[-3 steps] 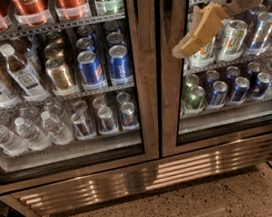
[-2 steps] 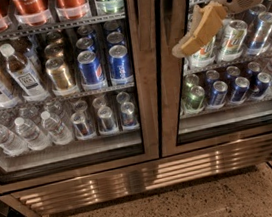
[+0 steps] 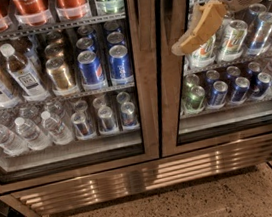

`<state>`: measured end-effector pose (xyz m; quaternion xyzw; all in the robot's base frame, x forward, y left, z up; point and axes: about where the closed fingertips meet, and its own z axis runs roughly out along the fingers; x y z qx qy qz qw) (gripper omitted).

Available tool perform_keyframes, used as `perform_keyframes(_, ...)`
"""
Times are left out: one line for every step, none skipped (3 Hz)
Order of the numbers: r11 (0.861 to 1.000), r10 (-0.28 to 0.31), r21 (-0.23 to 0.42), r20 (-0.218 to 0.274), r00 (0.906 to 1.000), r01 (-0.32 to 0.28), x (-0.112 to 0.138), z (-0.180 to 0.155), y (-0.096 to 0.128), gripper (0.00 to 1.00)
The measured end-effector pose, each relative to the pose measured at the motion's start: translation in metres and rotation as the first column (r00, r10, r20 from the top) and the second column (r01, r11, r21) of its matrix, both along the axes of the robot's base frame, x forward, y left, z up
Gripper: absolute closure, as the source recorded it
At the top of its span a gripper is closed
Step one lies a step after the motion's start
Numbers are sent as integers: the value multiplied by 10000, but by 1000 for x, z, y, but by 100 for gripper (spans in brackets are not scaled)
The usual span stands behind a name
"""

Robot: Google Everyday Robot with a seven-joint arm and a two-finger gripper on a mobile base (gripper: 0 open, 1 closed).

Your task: Open right fridge door

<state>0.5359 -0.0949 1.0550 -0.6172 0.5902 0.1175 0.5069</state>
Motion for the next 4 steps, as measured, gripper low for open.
perform_keyframes(10000, 54, 17, 69, 10000, -54, 0, 2, 1, 0)
perform_keyframes(10000, 55, 16, 69, 10000, -55, 0, 2, 2, 18)
perform_keyframes(10000, 55, 16, 69, 10000, -55, 0, 2, 2, 40)
perform_keyframes(10000, 56, 16, 69, 10000, -56, 0, 2, 2, 64)
